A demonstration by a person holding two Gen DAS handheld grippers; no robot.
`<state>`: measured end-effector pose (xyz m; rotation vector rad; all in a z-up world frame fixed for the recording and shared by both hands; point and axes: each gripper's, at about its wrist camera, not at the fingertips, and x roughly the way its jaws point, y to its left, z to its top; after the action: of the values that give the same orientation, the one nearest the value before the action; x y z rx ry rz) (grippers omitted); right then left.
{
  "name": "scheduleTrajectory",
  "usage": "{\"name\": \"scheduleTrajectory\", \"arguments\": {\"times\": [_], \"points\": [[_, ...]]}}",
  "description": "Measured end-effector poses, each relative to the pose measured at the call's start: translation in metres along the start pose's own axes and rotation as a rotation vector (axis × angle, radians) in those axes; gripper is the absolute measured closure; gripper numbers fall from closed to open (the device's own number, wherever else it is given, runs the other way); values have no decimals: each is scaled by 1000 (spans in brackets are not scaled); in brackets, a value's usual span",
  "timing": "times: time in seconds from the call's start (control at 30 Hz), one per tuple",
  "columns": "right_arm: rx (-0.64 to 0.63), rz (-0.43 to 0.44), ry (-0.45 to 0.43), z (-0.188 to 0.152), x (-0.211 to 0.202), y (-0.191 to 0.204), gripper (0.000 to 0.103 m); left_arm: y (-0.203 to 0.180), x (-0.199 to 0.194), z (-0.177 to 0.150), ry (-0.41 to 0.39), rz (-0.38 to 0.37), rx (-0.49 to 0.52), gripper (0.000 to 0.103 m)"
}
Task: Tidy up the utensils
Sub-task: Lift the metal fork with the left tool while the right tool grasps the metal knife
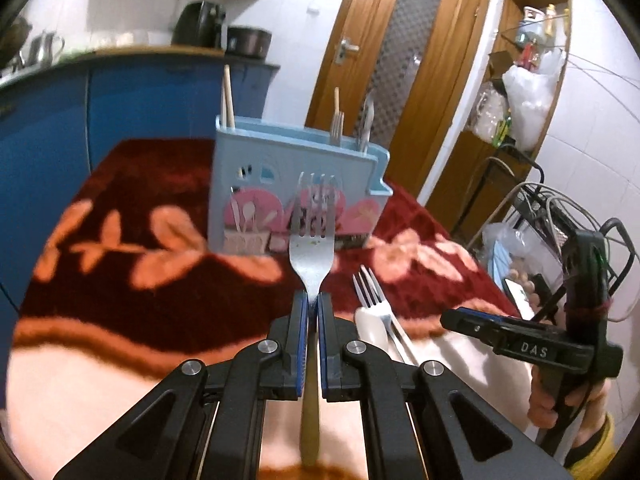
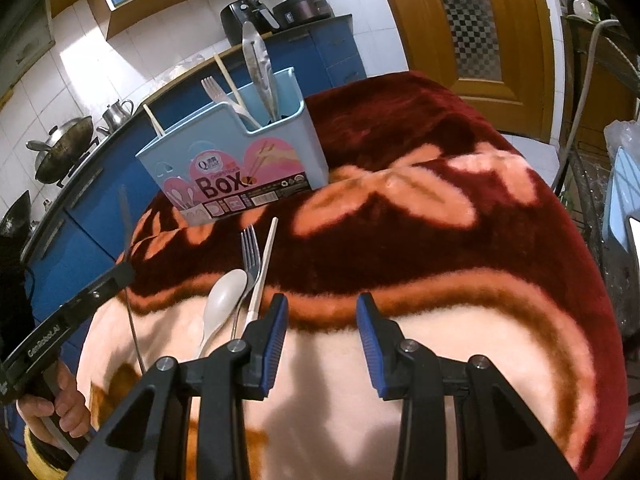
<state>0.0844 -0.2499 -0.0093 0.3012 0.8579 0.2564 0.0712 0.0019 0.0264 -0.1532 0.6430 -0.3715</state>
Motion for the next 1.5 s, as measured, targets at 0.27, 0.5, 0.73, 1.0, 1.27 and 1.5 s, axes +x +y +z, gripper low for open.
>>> {"name": "scheduleTrajectory", "arguments": {"times": [0.27,0.5,0.73,1.0,1.27,1.5], "points": [[-15,15,7,16,11,14,64,20,-4,2,-33,-32,-53,98],[-110,16,39,32,36,38,64,29,-2,-1,-40,-53,-83,98],[-180,76,91,43,60,47,70,29,0,0,-45,-62,-85,98],[-208,123,116,50,72,47,78,29,0,1,-54,-63,-88,98],[-189,146,83,50,68,42,78,29,-3,5,-66,-91,-93,98],[-202,177,51,52,58,41,78,26,-5,5,-65,-83,-87,98]]}}
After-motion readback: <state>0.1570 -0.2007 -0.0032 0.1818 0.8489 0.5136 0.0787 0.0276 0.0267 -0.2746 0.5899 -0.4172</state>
